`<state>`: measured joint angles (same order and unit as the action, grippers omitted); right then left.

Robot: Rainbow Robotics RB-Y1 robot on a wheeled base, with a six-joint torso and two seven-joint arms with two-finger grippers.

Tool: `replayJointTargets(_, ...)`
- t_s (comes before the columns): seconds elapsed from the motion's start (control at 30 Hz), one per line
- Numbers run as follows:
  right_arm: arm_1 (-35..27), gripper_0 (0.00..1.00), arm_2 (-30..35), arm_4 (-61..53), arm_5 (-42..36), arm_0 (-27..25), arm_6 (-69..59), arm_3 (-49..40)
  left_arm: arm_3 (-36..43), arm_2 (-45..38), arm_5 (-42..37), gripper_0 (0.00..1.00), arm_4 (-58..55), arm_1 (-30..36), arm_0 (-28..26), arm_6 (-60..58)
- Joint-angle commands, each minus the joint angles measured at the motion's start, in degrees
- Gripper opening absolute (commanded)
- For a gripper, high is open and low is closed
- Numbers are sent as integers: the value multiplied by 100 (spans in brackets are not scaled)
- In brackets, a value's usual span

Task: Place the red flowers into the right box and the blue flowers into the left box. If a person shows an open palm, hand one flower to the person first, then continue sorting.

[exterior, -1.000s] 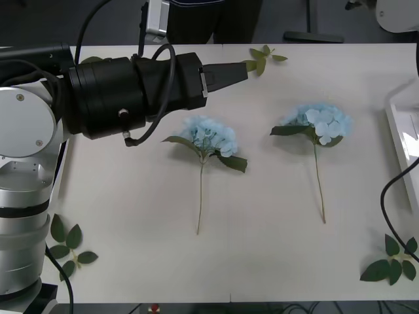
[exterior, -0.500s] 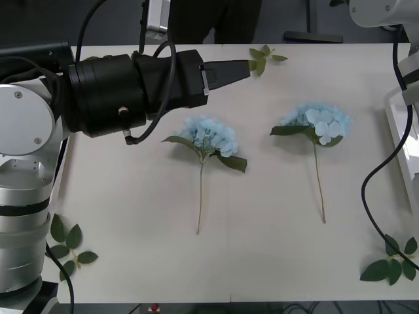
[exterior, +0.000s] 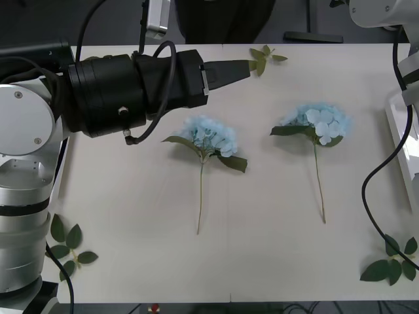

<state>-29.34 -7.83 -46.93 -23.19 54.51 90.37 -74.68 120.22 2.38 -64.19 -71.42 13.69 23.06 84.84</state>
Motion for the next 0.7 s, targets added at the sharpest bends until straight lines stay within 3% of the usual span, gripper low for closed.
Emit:
replayJointTargets(0.03, -37, 100, 28, -9, 42, 227, 33, -188, 256, 34, 29, 100, -39, 107, 225, 235)
replayJointTargets(0.63, -107, 100, -8, -62, 16, 77, -11, -152, 256, 34, 29, 100, -39, 107, 225, 235)
replayJointTargets(0.7, -239, 100, -8, -115, -248, 86, -37, -170, 256, 34, 29, 100, -39, 107, 225, 235)
